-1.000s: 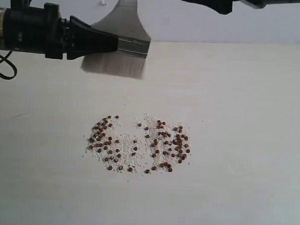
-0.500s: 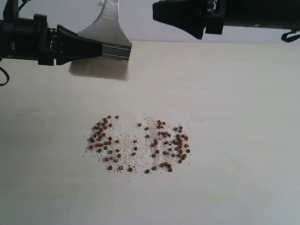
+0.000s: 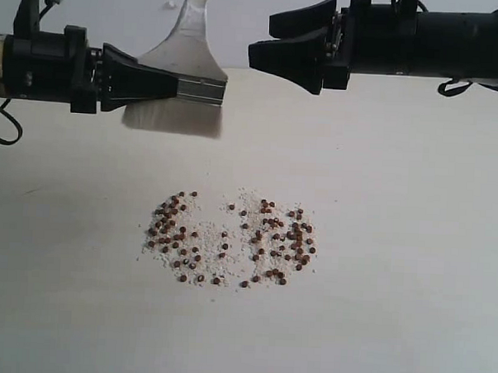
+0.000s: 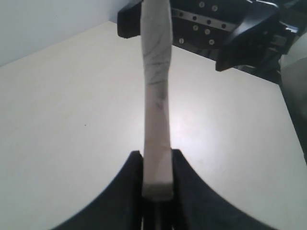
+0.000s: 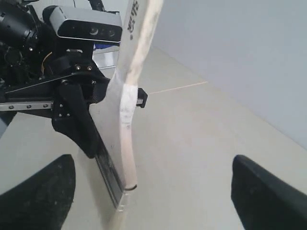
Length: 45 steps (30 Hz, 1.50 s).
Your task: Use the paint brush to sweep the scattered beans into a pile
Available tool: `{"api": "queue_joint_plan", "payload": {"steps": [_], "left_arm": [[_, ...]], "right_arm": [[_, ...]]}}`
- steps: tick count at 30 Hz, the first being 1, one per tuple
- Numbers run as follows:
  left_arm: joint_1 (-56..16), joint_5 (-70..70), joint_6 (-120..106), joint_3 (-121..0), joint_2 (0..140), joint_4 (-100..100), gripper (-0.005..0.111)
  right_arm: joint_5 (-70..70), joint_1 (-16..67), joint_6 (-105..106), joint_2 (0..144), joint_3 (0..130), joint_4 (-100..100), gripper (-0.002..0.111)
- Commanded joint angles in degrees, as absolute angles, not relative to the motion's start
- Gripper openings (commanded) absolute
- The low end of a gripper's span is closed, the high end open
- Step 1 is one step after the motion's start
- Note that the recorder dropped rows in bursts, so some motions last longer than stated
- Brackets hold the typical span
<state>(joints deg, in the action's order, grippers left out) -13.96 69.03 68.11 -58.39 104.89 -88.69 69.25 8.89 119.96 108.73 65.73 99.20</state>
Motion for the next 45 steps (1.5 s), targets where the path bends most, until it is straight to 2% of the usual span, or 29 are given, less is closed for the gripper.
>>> {"api": "queue_joint_plan", "payload": {"steps": [1,12,18,31,39,45], "left_arm": [[-15.37,69.96,67.83,-58.66,104.8,-87.89,0.0],[-15.36,69.96,67.71,-58.66,104.8,-87.89,0.0],[-15.36,69.96,67.47,-58.66,104.8,-87.88,0.0],[-15.53,69.96,67.88,-58.66,104.8,-88.98,0.0],[-21.32,69.96,62.51,-58.66,104.8,-89.84,0.0],[-20.97,69.96,60.04,-58.66,104.8,-89.74,0.0]], "right_arm": [[69.96,8.68,120.68,108.6,66.24,99.95,0.081],[69.96,8.68,117.39,103.84,66.32,99.95,0.08],[69.96,8.94,114.42,101.84,66.09,99.95,0.068],[69.96,12.35,115.21,102.09,66.09,99.95,0.072],[69.96,12.35,115.33,102.09,66.09,99.95,0.072],[69.96,12.35,112.58,102.09,66.09,99.95,0.072]]}}
